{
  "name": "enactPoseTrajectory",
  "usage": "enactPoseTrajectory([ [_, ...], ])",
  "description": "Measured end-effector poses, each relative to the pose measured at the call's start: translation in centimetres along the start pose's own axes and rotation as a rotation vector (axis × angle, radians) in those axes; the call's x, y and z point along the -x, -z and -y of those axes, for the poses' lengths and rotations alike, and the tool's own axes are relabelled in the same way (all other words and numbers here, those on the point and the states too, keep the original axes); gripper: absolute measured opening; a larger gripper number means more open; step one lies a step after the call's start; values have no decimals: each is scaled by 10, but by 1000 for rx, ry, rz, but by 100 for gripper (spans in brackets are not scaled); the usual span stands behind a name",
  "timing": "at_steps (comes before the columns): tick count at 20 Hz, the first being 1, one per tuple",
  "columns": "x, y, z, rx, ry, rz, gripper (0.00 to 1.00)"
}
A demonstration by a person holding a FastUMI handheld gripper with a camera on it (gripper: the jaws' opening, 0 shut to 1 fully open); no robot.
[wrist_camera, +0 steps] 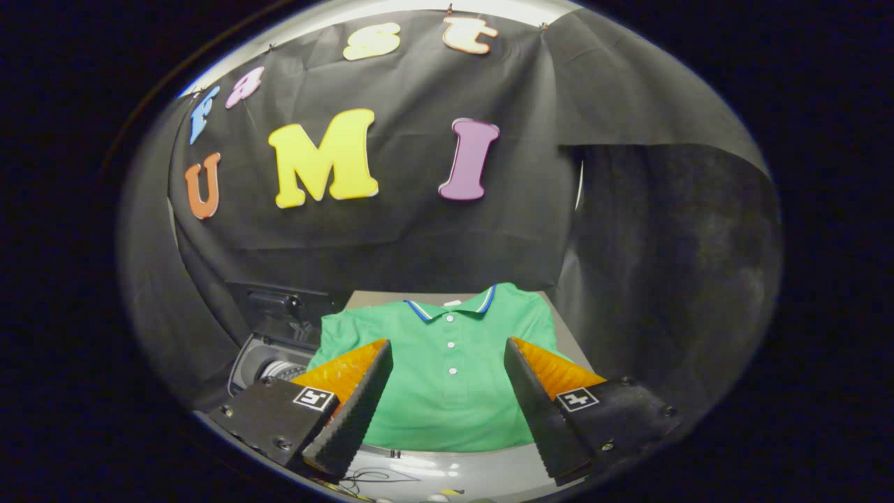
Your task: Put the clothes into the washing machine and then close the washing machine lid.
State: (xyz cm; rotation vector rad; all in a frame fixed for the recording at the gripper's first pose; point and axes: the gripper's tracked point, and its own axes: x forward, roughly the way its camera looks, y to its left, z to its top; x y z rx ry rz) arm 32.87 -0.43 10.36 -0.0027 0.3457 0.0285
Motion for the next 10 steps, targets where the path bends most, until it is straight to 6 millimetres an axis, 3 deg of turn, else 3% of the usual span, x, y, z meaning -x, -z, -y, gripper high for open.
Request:
enactPoseTrajectory([
  [5, -70, 21, 0, -6, -14, -155, 100],
  [10, -102, 64, 3, -21, 7, -322, 100],
])
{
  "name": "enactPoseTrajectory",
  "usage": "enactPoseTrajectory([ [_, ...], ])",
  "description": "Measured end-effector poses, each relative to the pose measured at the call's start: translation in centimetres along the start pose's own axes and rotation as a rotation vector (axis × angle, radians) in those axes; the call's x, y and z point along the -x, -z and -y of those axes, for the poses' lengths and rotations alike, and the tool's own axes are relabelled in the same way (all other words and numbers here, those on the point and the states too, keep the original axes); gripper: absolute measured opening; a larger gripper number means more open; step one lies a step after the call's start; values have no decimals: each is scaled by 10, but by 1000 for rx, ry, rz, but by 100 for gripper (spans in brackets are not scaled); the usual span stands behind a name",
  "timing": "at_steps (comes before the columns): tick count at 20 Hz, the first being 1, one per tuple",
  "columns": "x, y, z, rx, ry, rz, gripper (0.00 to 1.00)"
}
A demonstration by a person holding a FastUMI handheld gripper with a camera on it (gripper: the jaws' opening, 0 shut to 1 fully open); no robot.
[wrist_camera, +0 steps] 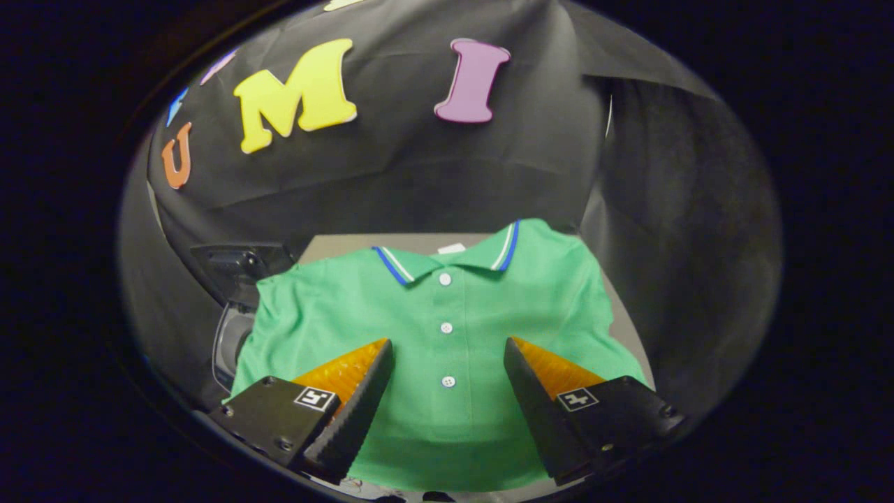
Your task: Put the clothes into the washing machine and then close the washing machine lid.
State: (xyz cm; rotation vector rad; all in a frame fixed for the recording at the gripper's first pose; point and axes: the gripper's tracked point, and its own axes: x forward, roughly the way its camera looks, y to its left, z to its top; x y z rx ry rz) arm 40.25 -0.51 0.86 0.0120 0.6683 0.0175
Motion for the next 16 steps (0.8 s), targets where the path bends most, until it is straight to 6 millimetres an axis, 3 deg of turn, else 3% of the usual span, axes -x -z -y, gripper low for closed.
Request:
enactPoseTrajectory([
  [4, -1, 1, -2, -11, 36, -56, 99],
  [11, -3, -3, -8, -14, 33, -188, 90],
  [16, -5, -6, -12, -33, 46, -182, 31],
])
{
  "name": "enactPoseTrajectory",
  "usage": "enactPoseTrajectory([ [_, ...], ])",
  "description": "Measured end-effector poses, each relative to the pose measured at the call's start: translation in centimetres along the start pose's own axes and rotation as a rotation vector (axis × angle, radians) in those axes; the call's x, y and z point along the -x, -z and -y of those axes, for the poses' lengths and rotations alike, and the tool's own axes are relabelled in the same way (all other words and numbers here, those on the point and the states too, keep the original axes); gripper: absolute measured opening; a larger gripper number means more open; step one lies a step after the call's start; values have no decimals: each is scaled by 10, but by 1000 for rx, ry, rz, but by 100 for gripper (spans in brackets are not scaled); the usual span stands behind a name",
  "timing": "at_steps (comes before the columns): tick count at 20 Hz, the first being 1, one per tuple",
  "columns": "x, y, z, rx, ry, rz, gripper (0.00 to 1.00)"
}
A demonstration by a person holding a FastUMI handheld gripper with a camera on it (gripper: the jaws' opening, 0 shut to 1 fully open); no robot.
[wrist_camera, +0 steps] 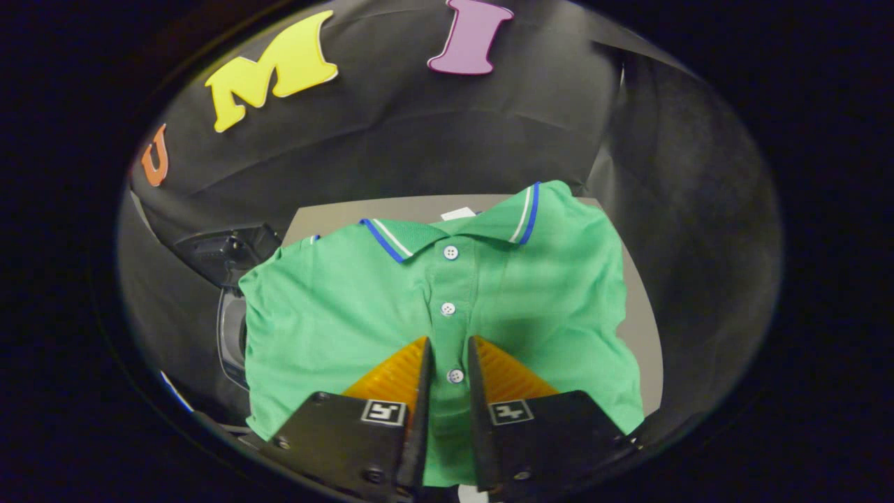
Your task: Put the clothes into the washing machine and then close the washing machine lid.
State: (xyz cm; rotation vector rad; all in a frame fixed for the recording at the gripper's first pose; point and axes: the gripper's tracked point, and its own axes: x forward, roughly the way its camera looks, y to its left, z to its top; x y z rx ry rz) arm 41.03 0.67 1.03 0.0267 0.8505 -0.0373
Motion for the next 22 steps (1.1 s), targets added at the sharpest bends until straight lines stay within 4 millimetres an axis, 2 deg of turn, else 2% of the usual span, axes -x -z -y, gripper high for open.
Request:
enactPoseTrajectory([
  [1, 2, -4, -1, -4, 0, 8, 25],
  [2, 1, -3, -1, -21, 0, 24, 13],
  [3, -2, 1, -3, -37, -2, 36, 9],
  [8, 21, 10, -26, -108, -100, 141, 5],
  [12, 56, 11, -62, -161, -216, 243, 5],
  [16, 103, 5, -101, -157, -305, 342, 5],
  [22, 170, -2, -174, -124, -429, 468, 5],
])
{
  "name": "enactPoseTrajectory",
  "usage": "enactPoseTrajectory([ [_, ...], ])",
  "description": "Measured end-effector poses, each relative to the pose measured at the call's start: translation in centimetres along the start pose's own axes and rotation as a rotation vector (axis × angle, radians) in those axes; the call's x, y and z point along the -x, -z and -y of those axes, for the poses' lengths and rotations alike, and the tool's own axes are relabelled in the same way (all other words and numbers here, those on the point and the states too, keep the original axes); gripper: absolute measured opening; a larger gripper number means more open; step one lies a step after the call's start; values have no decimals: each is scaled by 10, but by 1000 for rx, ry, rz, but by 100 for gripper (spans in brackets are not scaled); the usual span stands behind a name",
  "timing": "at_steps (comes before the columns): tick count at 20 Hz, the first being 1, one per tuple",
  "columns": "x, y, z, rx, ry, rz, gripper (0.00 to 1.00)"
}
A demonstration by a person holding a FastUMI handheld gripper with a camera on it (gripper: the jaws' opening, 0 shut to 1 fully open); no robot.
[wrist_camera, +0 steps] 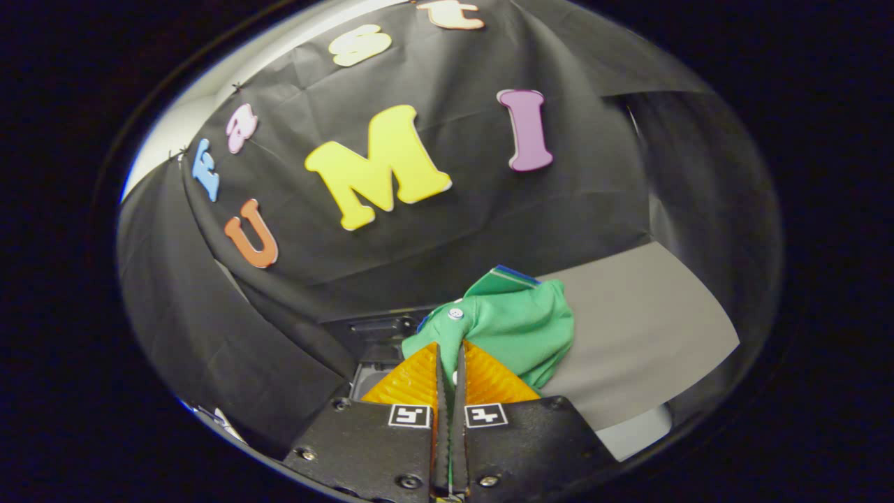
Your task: Put the clothes into the washing machine and then close the washing machine lid.
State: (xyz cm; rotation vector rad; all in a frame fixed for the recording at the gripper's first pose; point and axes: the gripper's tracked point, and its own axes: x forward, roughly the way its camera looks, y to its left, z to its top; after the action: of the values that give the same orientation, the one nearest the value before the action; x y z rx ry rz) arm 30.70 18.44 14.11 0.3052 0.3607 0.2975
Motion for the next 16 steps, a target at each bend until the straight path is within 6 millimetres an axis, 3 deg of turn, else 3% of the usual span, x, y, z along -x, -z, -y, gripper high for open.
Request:
enactPoseTrajectory([
  [7, 1, 0, -99, 53, -116, 41, 5],
  [13, -44, 29, -158, 113, -178, -14, 5],
  [16, -75, 55, -172, 157, -177, -54, 5],
])
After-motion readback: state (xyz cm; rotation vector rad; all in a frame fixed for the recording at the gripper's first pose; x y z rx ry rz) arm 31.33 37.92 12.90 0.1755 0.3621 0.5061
